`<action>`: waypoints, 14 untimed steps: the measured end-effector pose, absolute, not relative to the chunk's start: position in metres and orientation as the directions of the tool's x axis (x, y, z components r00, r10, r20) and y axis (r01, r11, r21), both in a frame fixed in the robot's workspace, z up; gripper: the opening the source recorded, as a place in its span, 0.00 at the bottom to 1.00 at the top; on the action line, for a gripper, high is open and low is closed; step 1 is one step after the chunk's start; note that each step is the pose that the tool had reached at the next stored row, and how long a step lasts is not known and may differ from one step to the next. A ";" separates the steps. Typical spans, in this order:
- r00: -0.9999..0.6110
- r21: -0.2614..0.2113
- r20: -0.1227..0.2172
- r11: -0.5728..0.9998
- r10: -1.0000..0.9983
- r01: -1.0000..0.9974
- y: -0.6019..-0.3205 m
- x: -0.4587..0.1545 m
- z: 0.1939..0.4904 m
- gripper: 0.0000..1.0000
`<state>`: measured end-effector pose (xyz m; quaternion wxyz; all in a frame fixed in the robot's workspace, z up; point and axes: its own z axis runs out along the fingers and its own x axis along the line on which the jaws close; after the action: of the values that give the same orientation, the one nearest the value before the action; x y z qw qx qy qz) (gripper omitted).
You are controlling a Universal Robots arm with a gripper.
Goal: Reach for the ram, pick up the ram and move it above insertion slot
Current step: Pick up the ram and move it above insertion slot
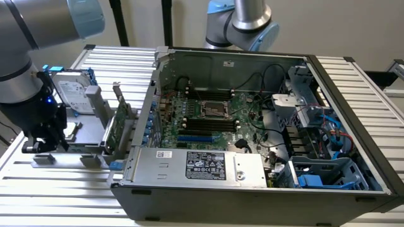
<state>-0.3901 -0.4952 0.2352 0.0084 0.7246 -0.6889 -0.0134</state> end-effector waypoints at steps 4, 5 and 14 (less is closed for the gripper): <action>0.050 0.031 -0.008 -0.051 -0.999 -0.998 -0.495 -0.390 0.254 0.13; 0.050 0.031 -0.009 -0.051 -0.999 -0.998 -0.495 -0.390 0.258 0.13; 0.050 0.031 -0.009 -0.051 -0.999 -0.998 -0.495 -0.372 0.299 0.13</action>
<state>-0.3720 -0.4952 0.2990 0.0079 0.7247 -0.6889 -0.0139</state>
